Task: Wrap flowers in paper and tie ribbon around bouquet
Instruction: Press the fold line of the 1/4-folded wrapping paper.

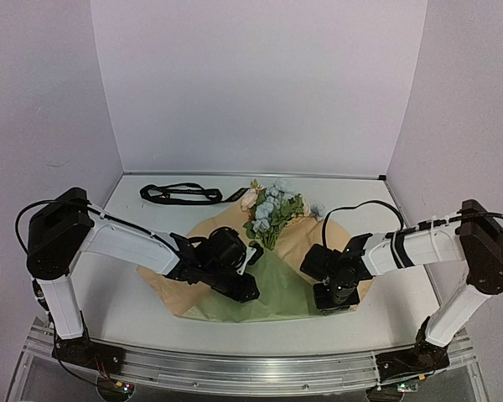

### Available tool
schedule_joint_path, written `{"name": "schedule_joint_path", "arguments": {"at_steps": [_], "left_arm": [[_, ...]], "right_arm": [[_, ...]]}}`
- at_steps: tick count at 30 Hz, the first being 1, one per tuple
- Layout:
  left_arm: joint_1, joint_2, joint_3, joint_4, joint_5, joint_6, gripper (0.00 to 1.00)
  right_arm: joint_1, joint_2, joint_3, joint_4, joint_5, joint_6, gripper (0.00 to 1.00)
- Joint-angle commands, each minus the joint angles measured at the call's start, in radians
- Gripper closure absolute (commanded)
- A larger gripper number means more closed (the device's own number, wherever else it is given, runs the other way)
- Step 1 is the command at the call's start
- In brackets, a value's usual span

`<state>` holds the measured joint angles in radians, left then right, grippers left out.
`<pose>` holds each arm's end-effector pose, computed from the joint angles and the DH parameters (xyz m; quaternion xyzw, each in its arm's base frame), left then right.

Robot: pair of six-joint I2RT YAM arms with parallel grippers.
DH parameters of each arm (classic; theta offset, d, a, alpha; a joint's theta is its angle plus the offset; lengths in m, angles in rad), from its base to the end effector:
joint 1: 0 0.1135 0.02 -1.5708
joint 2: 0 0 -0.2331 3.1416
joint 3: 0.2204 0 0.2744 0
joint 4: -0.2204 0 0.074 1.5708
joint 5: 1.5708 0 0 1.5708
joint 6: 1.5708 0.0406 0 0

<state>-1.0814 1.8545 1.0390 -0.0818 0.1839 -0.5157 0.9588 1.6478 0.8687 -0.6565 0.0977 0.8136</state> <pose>0.1737 -0.3420 0.0944 0.2914 0.8940 -0.2962 0.1675 0.1676 0.2318 0.0871 -0.0690 0.9941 0.0215 0.0804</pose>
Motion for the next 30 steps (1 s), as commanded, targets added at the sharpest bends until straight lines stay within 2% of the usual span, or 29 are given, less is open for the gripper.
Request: {"name": "schedule_joint_path", "arguments": {"at_steps": [1, 10, 20, 25, 30], "left_arm": [[-0.025, -0.061, 0.063, -0.019, -0.005, 0.132, 0.79], [-0.129, 0.007, 0.157, -0.053, 0.007, 0.313, 0.8], [-0.162, 0.16, 0.271, -0.058, 0.025, 0.388, 0.83], [-0.163, 0.21, 0.308, -0.047, 0.008, 0.423, 0.83], [-0.166, 0.234, 0.344, -0.035, -0.031, 0.452, 0.84]], "right_arm": [[0.003, -0.053, -0.017, 0.029, 0.061, 0.044, 0.87], [-0.021, -0.271, -0.021, -0.114, 0.07, 0.053, 0.7], [-0.111, -0.516, -0.19, -0.141, -0.024, 0.081, 0.43], [-0.176, -0.573, -0.272, -0.132, -0.087, 0.095, 0.36], [-0.238, -0.591, -0.32, -0.089, -0.166, 0.101, 0.34]]}}
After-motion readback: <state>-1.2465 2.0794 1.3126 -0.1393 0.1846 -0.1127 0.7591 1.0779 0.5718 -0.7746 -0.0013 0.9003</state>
